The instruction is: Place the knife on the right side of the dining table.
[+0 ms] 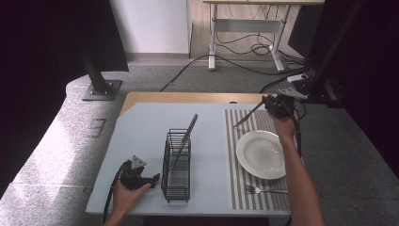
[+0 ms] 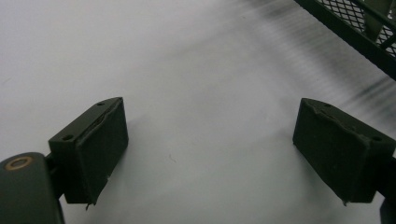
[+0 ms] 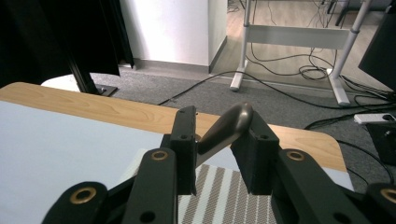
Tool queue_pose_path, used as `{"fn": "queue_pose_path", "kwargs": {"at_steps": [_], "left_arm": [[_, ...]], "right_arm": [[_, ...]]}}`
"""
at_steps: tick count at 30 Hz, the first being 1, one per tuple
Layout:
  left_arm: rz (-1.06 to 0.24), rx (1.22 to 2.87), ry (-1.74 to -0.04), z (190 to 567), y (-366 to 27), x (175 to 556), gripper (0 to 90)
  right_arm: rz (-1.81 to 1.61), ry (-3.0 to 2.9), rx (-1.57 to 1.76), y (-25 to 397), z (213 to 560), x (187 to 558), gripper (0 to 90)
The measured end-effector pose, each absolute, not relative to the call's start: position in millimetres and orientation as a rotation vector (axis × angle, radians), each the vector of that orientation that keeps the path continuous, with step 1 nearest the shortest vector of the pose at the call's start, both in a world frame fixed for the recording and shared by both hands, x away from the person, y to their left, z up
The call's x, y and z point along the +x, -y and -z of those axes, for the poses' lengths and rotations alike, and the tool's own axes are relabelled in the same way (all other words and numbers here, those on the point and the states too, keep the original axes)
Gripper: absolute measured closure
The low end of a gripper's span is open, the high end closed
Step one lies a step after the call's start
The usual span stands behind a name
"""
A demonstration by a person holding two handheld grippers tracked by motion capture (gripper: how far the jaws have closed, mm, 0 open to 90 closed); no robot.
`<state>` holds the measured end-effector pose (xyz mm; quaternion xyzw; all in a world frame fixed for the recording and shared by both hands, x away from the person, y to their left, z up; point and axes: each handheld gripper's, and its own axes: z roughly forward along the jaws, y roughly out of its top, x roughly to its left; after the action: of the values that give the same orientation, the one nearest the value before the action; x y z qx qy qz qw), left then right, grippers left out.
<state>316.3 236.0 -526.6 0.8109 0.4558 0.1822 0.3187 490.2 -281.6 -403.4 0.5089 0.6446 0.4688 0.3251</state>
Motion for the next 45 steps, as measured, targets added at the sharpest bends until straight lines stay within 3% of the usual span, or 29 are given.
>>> {"fn": "queue_pose_path", "kwargs": {"at_steps": [27, 45], "left_arm": [[-0.48, 2.133, -1.198, 526.6, -236.0, 316.2, 10.0], [-0.481, 2.133, -1.198, 526.6, -235.9, 316.1, 10.1]], "right_arm": [[-1.176, -1.721, 1.331, 299.0, 417.3, 492.6, 58.6], [-1.18, -1.707, 1.391, 320.9, 437.5, 492.1, 56.3]]}}
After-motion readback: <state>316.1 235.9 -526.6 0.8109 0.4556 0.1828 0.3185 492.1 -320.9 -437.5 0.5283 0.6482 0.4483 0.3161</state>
